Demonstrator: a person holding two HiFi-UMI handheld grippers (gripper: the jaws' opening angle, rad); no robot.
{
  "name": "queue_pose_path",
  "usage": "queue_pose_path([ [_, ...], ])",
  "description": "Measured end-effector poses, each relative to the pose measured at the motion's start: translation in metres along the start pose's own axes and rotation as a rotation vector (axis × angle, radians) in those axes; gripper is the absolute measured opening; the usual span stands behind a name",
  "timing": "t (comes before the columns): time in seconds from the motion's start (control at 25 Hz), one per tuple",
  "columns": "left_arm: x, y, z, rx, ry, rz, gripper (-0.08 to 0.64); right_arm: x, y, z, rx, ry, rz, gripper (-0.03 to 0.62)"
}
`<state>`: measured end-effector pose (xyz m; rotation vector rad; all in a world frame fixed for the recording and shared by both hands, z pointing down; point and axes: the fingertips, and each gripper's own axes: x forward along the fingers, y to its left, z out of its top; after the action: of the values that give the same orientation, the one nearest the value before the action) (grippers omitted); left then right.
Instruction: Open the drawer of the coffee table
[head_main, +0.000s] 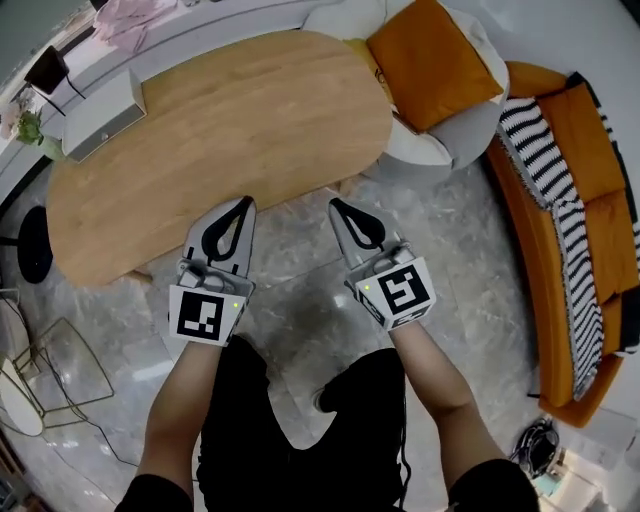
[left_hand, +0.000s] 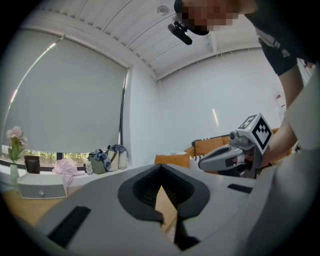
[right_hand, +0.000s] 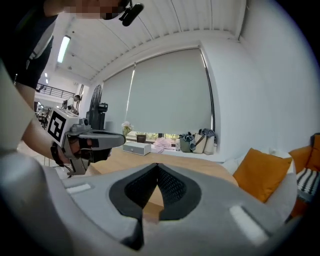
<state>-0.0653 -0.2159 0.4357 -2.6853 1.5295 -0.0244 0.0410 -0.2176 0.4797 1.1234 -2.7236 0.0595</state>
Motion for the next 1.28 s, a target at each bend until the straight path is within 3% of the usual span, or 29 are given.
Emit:
queue_pose_path([
  [0.16,0.005,-0.021,-0.048,-0.006,-0.001,-0.009,0.006,0.007,0.0,-0.039,0.005,-0.044,0.029,0.003],
  [0.36,0.007,-0.021,-0.116,0.035,0.039,-0.018,0.006,0.027,-0.01,-0.091,-0.048,-0.077,-0.012,0.003],
  [0.56,-0.006,-0.035,-0.184,0.053,0.044,-0.045,0.006,0.042,-0.005,-0.143,0.069,-0.137,0.025,0.003],
  [0.72,-0.014,-0.019,-0.202,0.092,0.012,-0.01,0.006,0.043,-0.01,-0.173,0.108,-0.145,0.045,0.003],
  [0.88,-0.019,-0.015,-0.213,0.088,0.027,0.013,0.006,0.039,-0.024,-0.19,0.214,-0.134,0.062,0.003],
  [1.08,-0.028,-0.008,-0.225,0.097,0.021,0.016,0.006,0.061,-0.013,-0.205,0.233,-0.141,0.102,0.003],
  [1.28,-0.026,-0.007,-0.247,0.112,0.032,-0.012,0.006,0.074,-0.009,-0.222,0.314,-0.143,0.173,0.003],
])
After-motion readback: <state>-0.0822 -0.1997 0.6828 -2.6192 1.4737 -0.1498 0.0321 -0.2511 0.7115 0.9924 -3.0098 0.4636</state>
